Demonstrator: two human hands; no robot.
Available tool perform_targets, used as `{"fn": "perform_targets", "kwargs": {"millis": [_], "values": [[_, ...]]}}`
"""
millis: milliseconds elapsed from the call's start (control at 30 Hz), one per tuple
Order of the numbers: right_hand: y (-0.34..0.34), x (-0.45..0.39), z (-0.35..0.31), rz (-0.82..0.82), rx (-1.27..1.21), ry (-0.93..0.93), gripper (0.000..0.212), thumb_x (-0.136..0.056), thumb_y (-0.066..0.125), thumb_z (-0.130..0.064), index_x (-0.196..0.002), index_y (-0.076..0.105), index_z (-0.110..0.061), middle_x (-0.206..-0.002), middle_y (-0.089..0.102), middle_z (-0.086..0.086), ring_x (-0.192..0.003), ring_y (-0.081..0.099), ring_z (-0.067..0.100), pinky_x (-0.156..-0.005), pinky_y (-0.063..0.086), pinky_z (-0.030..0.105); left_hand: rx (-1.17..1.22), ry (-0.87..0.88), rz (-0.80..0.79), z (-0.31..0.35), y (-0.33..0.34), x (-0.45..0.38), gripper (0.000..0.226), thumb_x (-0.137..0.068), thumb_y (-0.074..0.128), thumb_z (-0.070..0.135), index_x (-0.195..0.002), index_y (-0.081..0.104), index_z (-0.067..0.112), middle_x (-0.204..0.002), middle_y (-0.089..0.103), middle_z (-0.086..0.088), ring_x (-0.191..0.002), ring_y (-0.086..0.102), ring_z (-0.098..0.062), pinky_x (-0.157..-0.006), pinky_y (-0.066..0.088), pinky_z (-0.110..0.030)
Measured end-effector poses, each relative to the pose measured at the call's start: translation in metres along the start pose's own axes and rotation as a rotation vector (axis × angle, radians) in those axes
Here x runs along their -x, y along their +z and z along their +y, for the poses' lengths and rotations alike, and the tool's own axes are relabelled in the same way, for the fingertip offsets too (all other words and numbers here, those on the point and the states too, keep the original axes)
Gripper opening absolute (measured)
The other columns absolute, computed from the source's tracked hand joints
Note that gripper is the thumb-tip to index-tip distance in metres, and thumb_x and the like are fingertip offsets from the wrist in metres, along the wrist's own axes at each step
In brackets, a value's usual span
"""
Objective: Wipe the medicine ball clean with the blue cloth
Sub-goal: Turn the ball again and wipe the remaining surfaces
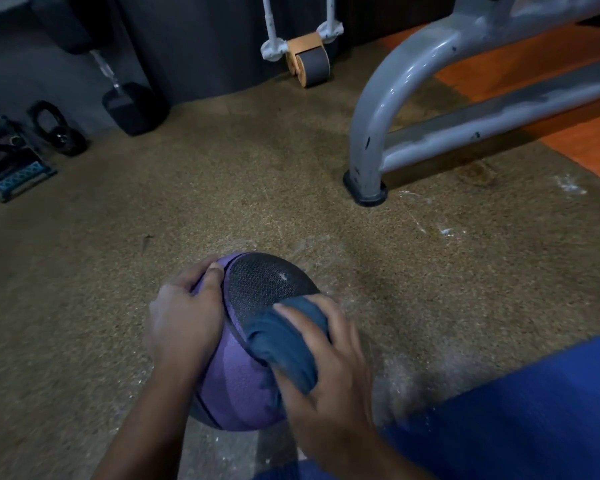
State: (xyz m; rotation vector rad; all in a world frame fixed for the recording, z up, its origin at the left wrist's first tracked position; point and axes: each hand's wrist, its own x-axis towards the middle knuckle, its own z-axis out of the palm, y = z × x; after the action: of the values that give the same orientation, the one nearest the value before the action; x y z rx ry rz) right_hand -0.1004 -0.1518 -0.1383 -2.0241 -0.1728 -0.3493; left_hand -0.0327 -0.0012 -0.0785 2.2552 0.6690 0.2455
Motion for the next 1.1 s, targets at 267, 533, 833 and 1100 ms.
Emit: {"fn": "perform_targets", "kwargs": {"millis": [267, 533, 833, 1100], "values": [[0.01, -0.028, 0.047, 0.138, -0.578, 0.709, 0.02, -0.091, 0.061, -0.041, -0.108, 0.066, -0.033, -0.109, 0.068, -0.001, -0.099, 0.066, 0.017, -0.088, 0.054, 0.039, 0.01, -0.004, 0.012, 0.002, 0.003, 0.001, 0.034, -0.088, 0.049, 0.052, -0.117, 0.067, 0.047, -0.126, 0.067, 0.012, -0.118, 0.058, -0.021, -0.096, 0.041, -0.035], [0.005, -0.03, -0.009, -0.007, 0.151, 0.027, 0.053, -0.08, 0.051, -0.052, -0.131, 0.051, -0.043, -0.137, 0.044, -0.015, -0.12, 0.047, 0.013, -0.092, 0.042, 0.032, 0.016, -0.027, 0.025, -0.003, 0.003, -0.004, 0.036, -0.09, 0.047, 0.052, -0.119, 0.066, 0.045, -0.127, 0.066, 0.009, -0.12, 0.057, -0.022, -0.094, 0.038, -0.033], [0.013, -0.065, 0.044, 0.037, -0.572, 0.719, 0.009, -0.091, 0.059, -0.041, -0.097, 0.065, -0.036, -0.098, 0.07, -0.006, -0.096, 0.068, 0.019, -0.084, 0.054, 0.038, 0.009, -0.074, 0.07, -0.004, 0.001, -0.002, 0.032, -0.096, 0.045, 0.045, -0.121, 0.065, 0.044, -0.129, 0.065, 0.005, -0.121, 0.055, -0.026, -0.095, 0.038, -0.037], [-0.003, -0.043, -0.028, -0.168, 0.147, 0.052, 0.054, -0.079, 0.051, -0.056, -0.132, 0.05, -0.044, -0.137, 0.039, -0.017, -0.121, 0.043, 0.013, -0.097, 0.042, 0.034, 0.028, 0.035, 0.032, -0.01, -0.001, -0.003, 0.039, -0.085, 0.045, 0.051, -0.114, 0.069, 0.042, -0.122, 0.069, 0.011, -0.117, 0.059, -0.019, -0.096, 0.04, -0.033]]}}
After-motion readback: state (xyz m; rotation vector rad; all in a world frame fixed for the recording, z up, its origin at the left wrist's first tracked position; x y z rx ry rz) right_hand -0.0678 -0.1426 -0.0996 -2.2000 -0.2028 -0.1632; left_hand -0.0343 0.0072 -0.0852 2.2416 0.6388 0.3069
